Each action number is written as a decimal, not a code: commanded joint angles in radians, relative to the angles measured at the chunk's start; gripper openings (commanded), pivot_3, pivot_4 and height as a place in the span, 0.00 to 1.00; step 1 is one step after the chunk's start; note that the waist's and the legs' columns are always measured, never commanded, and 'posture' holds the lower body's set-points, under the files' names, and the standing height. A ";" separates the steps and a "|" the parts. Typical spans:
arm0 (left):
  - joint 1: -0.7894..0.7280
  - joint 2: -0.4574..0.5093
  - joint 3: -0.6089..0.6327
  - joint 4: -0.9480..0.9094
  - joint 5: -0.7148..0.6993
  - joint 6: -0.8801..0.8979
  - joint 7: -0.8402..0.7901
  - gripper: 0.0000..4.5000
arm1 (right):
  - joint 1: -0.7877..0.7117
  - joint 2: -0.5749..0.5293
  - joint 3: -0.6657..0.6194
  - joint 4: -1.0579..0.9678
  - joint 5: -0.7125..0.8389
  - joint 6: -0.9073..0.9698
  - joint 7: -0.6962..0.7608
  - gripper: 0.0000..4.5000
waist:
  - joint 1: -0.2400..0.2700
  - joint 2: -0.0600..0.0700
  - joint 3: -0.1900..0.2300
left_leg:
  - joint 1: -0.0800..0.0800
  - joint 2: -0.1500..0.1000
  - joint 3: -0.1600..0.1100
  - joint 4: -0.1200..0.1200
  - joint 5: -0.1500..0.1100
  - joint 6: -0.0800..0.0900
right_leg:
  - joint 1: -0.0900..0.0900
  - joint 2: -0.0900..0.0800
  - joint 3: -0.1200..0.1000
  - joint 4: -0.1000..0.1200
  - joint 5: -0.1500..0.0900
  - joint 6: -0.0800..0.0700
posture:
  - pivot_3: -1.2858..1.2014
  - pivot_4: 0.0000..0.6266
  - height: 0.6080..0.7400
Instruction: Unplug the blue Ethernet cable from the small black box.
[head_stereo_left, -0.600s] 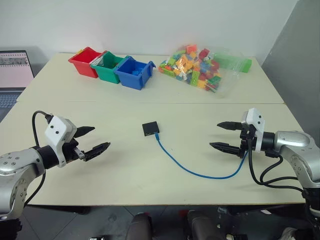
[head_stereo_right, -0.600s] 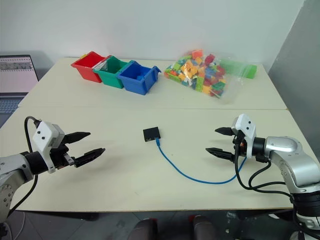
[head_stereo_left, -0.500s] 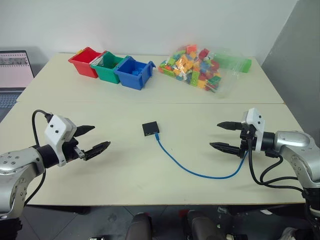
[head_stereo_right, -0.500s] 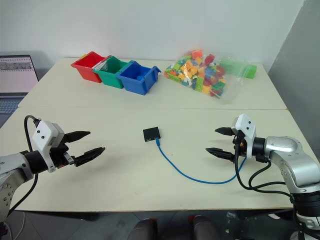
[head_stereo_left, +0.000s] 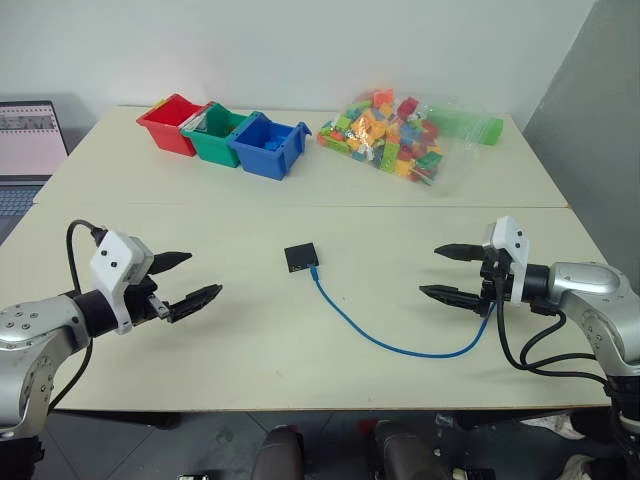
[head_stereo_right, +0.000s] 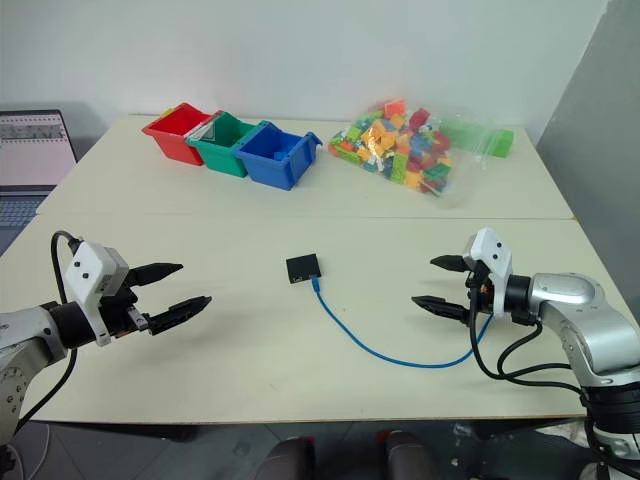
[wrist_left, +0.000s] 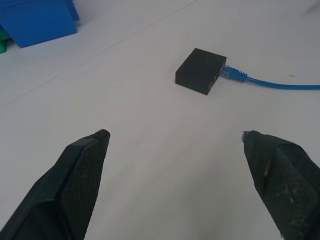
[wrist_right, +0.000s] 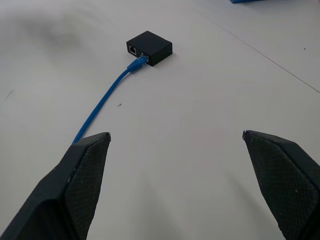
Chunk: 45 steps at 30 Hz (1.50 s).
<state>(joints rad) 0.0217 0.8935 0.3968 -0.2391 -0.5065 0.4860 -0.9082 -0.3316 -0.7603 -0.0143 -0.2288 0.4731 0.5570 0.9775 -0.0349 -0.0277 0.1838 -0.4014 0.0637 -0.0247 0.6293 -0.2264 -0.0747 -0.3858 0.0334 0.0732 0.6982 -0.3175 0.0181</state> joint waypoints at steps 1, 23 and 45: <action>0.016 0.018 0.010 -0.031 0.015 -0.018 -0.014 1.00 | 0.009 0.103 0.063 -0.071 -0.042 -0.019 -0.108 1.00 | -0.004 0.000 0.000 | 0.000 0.000 0.000 0.000 0.000 0.000 | 0.000 0.000 0.000 0.000 0.000 0.000 | 0.52 0.24 1.00; 0.060 0.077 -0.012 0.018 -0.018 -0.090 -0.322 1.00 | -0.155 0.738 0.411 0.229 -0.430 0.054 -0.658 1.00 | -0.014 0.000 0.000 | -0.001 0.001 0.000 -0.001 0.000 0.000 | -0.003 0.000 0.000 0.002 0.000 -0.001 | 0.52 0.24 1.00; -0.031 0.055 -0.037 0.063 -0.020 0.011 -0.225 1.00 | -0.268 0.781 0.371 0.432 -0.521 0.026 -0.721 0.33 | -0.017 -0.001 -0.001 | -0.001 0.000 -0.001 -0.001 0.000 0.000 | -0.003 0.000 -0.001 0.002 0.000 -0.002 | 0.52 0.24 1.00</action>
<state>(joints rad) 0.0115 0.9517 0.3494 -0.1809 -0.5084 0.4780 -1.1562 -0.5850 0.0404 0.3737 0.2033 -0.0289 0.5925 0.2491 -0.0519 -0.0286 0.1832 -0.4022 0.0639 -0.0253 0.6284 -0.2264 -0.0749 -0.3888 0.0334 0.0727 0.7006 -0.3180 0.0164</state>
